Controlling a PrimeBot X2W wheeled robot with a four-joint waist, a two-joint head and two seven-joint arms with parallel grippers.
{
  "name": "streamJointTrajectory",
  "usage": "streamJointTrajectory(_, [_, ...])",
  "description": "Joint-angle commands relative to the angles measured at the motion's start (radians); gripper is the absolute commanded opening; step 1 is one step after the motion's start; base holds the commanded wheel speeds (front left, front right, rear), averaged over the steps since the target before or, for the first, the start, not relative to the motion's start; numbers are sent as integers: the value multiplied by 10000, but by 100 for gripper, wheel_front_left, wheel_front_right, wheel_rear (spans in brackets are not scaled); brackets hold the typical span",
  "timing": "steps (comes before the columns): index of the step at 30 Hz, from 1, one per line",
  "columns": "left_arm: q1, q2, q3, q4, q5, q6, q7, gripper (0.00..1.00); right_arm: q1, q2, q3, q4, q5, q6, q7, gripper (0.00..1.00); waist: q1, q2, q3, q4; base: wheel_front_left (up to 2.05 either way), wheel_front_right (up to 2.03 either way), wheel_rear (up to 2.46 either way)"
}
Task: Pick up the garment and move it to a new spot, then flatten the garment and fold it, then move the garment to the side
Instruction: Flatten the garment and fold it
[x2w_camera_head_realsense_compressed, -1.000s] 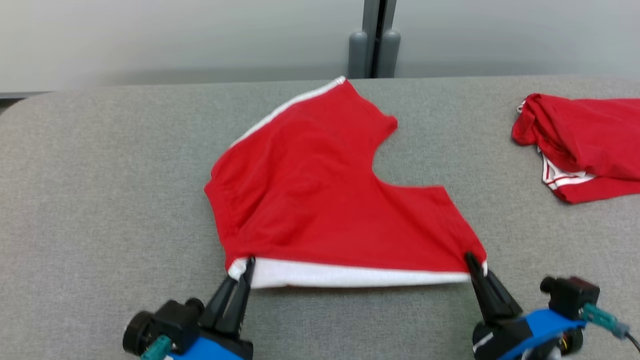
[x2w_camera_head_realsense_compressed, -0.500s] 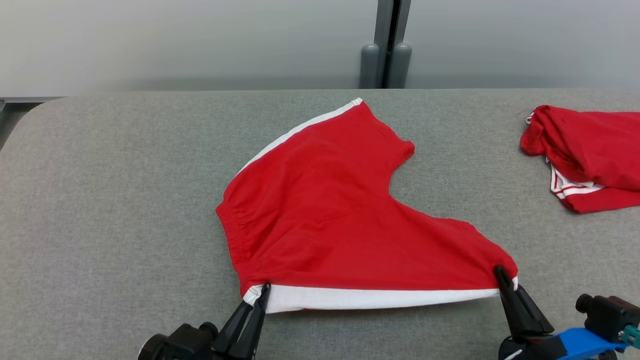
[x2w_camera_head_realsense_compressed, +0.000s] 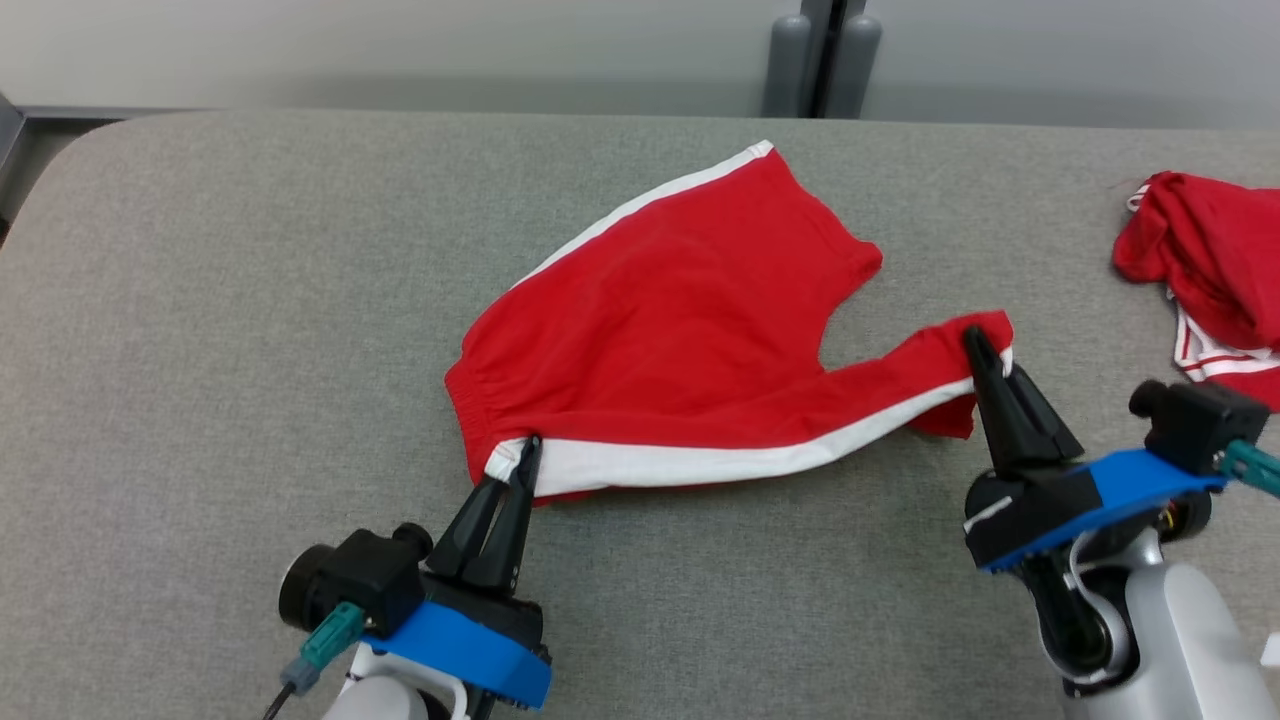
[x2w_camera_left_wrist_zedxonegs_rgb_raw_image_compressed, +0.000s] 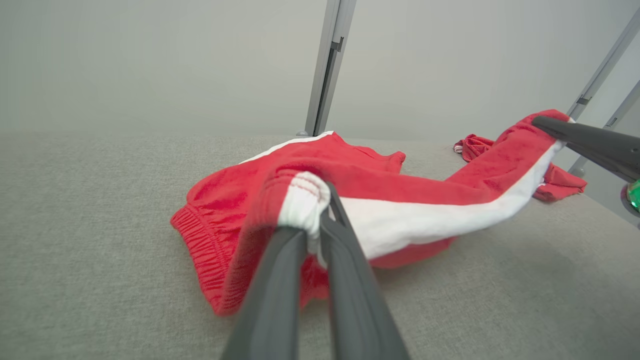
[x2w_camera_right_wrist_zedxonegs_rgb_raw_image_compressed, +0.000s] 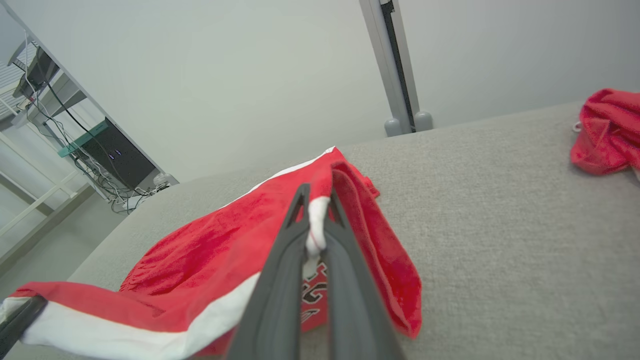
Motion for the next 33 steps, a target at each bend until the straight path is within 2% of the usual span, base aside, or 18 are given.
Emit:
streamJointTrajectory(1, [-336,-41,109,119,-31,-75,-72,0,-495,-8,32,243,-125,10,72,0,-1,0,297,262,0,0,0])
streamJointTrajectory(8, [-1529,-465,422,832,-60,-348,-140,0,-2943,-243,72,1811,-554,10,326,0,-1,0,1009,815,0,0,0])
streamJointTrajectory(19, [-3215,-1171,802,2003,-32,-757,-161,0,-6418,-578,-2,4941,-1242,8,395,0,-1,0,2046,1521,0,0,0])
streamJointTrajectory(31, [-4070,-1725,1183,2821,199,-970,-165,0,-8438,-379,82,7742,-1793,8,-386,0,-1,0,2591,1736,0,0,0])
streamJointTrajectory(32, [-4080,-1741,1222,2871,215,-967,-165,0,-8544,-377,83,7950,-1818,8,-478,27,-1,0,2608,1726,0,0,0])
streamJointTrajectory(33, [-4091,-1761,1261,2921,262,-979,-165,29,-8656,-355,112,8161,-1844,8,-552,76,-1,0,2622,1717,0,0,0])
